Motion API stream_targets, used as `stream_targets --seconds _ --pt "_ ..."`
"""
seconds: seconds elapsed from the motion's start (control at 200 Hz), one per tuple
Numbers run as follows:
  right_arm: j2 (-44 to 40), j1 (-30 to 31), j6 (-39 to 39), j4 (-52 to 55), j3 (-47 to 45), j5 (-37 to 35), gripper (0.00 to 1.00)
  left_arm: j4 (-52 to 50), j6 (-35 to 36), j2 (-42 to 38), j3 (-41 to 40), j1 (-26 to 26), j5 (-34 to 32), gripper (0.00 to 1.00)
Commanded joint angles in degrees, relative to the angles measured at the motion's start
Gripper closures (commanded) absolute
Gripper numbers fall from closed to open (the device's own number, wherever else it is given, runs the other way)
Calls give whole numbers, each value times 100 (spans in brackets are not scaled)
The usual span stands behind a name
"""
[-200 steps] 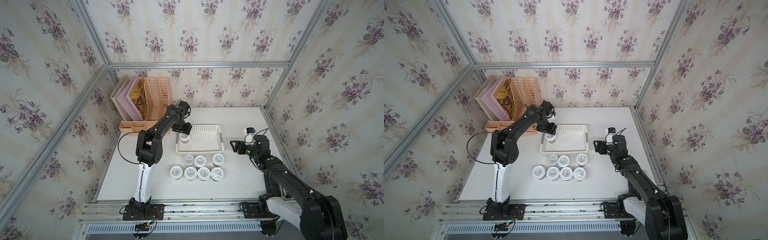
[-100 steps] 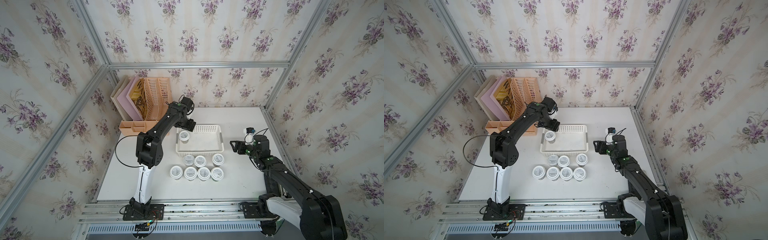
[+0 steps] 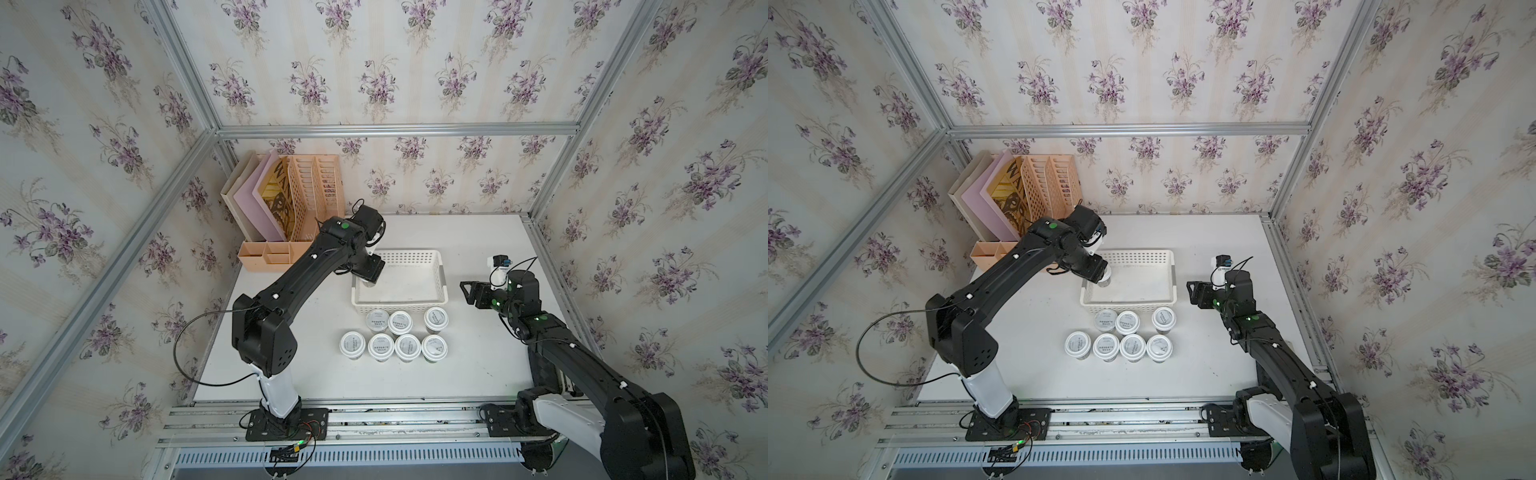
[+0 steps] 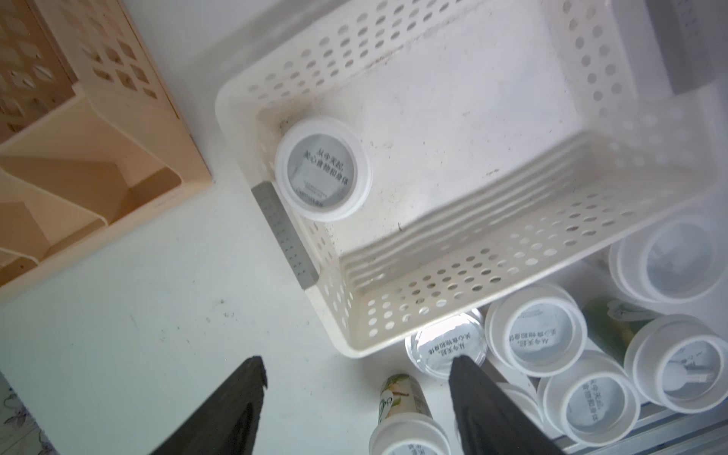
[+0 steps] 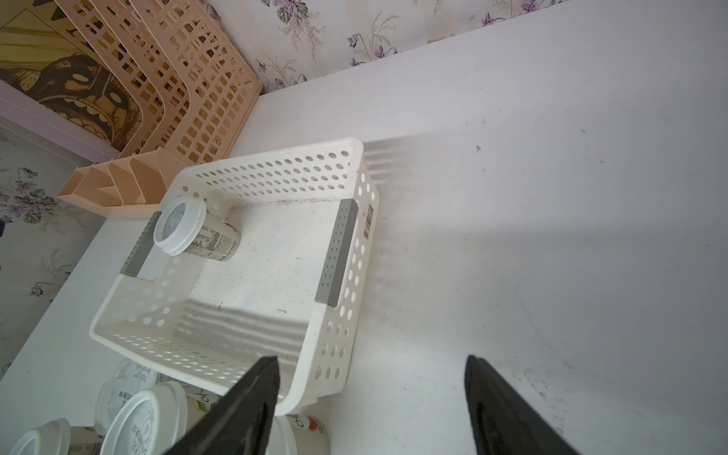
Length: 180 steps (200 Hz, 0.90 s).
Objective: Put the yogurt in the basket
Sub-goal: Place the yogurt in the basket, then pick up the yogurt from the center of the board.
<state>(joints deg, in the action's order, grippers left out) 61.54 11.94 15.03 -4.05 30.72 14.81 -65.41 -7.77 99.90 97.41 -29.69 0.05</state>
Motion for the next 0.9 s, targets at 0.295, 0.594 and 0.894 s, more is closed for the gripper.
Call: stream_targets --seconds 0.295,0.594,0.894 --pt "-86 6 12 -104 4 98 21 -42 -739 -1984 -1840 -448 -242 19" --pt "-51 2 44 -164 -30 143 21 385 -1055 -2661 -2734 -561 -114 6" --pt "-99 16 18 -159 -50 127 22 697 -1149 -3000 -3268 -776 12 1"
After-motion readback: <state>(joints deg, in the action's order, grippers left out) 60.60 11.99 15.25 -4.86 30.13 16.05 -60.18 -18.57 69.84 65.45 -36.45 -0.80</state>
